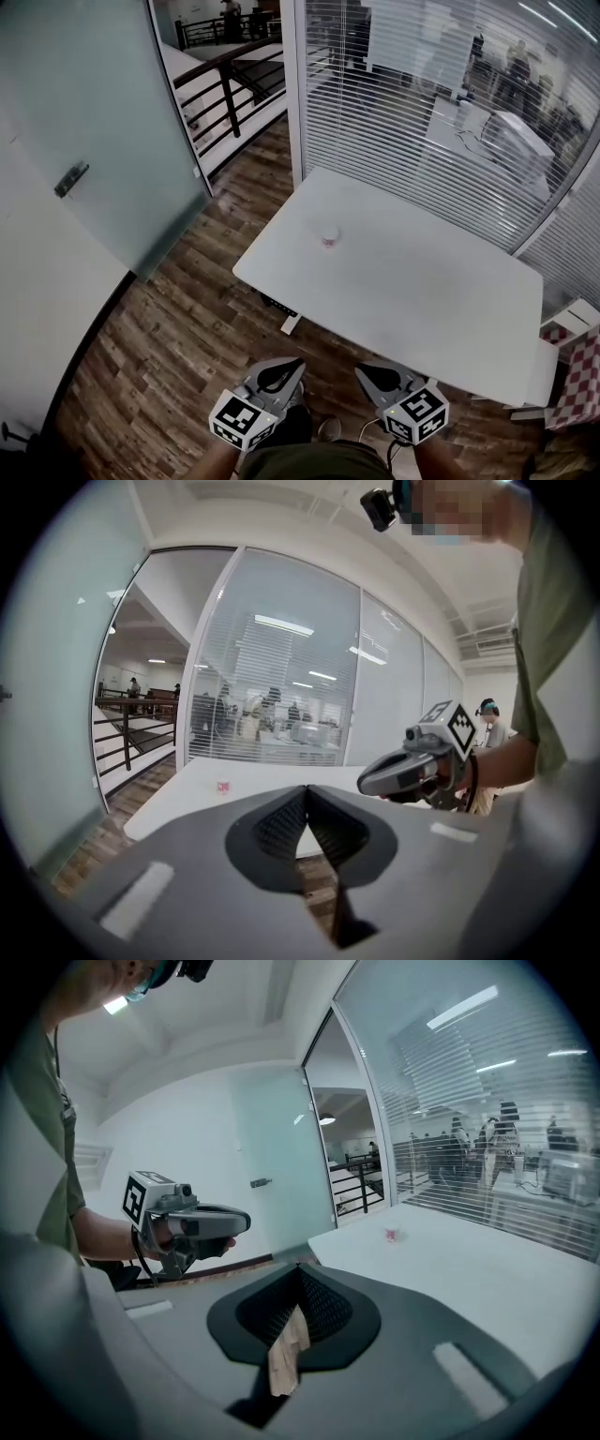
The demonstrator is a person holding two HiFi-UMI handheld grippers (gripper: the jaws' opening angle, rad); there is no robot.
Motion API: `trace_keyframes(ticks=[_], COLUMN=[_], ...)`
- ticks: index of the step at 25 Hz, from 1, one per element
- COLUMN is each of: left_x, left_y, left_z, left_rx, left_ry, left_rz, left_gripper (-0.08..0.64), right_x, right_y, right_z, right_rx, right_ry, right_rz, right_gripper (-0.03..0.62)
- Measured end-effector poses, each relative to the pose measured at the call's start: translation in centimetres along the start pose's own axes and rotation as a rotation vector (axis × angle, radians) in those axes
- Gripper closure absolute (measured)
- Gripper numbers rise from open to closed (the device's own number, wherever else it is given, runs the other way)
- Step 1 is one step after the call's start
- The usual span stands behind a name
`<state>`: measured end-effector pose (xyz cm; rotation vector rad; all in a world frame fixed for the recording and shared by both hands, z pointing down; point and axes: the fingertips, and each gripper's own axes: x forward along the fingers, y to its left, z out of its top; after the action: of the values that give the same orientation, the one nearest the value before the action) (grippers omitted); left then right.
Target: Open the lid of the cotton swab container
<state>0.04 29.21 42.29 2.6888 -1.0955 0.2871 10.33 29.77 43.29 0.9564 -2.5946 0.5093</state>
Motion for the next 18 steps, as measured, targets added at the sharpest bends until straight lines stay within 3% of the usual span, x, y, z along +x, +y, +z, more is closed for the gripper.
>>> trace_keyframes(ticks=[18], left_x=[4.7], left_y=[12.0], left_z=[0.5], left_rx=[-0.041], left_ry=[0.031], left_rz=[-0.043], left_gripper=[0.552], right_x=[10.9], right_y=[-4.2], right_z=[4.1], right_rx=[0.027], right_ry=[0.054], right_rz=[-0.018], right_gripper=[0.588])
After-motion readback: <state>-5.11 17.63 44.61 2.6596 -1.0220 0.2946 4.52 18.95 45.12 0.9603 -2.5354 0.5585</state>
